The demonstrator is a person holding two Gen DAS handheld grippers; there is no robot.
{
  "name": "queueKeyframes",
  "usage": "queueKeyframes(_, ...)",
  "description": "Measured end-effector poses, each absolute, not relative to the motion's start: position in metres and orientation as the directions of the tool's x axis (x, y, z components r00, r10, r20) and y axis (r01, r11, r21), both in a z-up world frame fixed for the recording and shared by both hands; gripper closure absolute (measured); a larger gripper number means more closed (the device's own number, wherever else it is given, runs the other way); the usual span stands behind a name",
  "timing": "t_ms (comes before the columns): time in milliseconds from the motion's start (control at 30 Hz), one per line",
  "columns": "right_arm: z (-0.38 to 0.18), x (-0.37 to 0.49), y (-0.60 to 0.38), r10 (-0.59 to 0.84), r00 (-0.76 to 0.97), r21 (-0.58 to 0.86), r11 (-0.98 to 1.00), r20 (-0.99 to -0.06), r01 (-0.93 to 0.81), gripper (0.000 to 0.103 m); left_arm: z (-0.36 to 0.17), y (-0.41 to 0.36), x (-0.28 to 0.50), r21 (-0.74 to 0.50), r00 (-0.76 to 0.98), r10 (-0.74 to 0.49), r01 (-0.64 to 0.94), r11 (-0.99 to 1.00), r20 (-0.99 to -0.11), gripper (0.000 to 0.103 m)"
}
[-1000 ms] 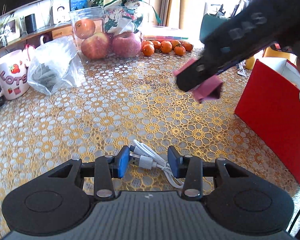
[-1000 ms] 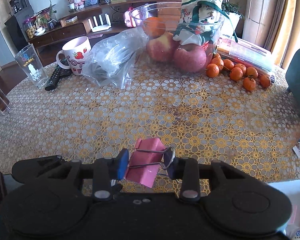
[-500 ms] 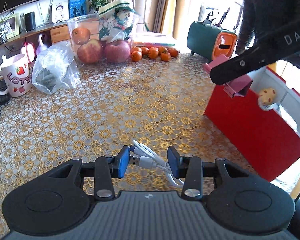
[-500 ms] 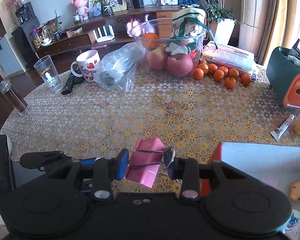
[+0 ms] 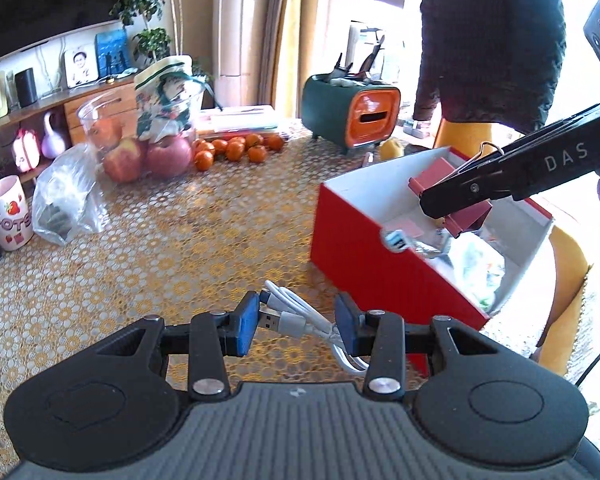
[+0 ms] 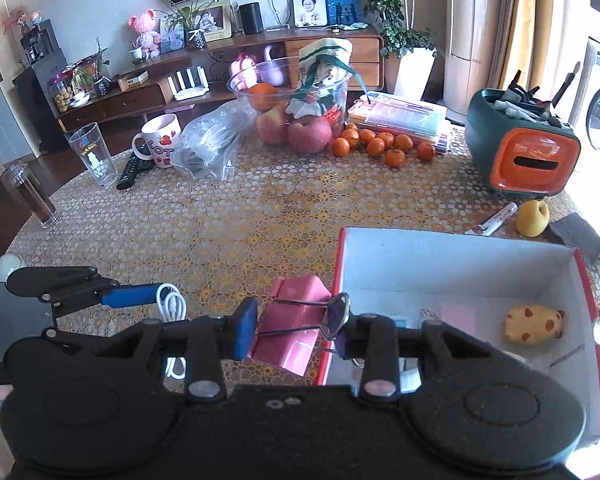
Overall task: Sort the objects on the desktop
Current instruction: 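Carry the USB cable and binder clip with both tools over the red box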
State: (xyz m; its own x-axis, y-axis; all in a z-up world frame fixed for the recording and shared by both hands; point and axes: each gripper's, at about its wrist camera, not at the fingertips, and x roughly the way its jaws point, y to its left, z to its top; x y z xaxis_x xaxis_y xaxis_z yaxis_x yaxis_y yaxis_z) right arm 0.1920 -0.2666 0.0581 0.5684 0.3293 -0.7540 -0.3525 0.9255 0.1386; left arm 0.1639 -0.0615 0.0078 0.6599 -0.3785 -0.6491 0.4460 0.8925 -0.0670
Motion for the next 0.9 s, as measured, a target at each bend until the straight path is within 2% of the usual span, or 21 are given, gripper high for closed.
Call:
queueKeyframes(367,0.06,0.169,-0.339,0.287,0.607,0.143,0.951,-0.741,-0.275,0.065,0.025,-0.121,0.155,-0.091,0.619,-0.428,0.499,0.862,-0.658,0.063)
queueKeyframes(900,0.028,0.174,-0.427,0.187,0.641,0.138,0.982,-0.744,-0.127,0.065,0.033,-0.219,0.178,-0.034,0.587,-0.467,0.599,0.8,-0.661,0.063)
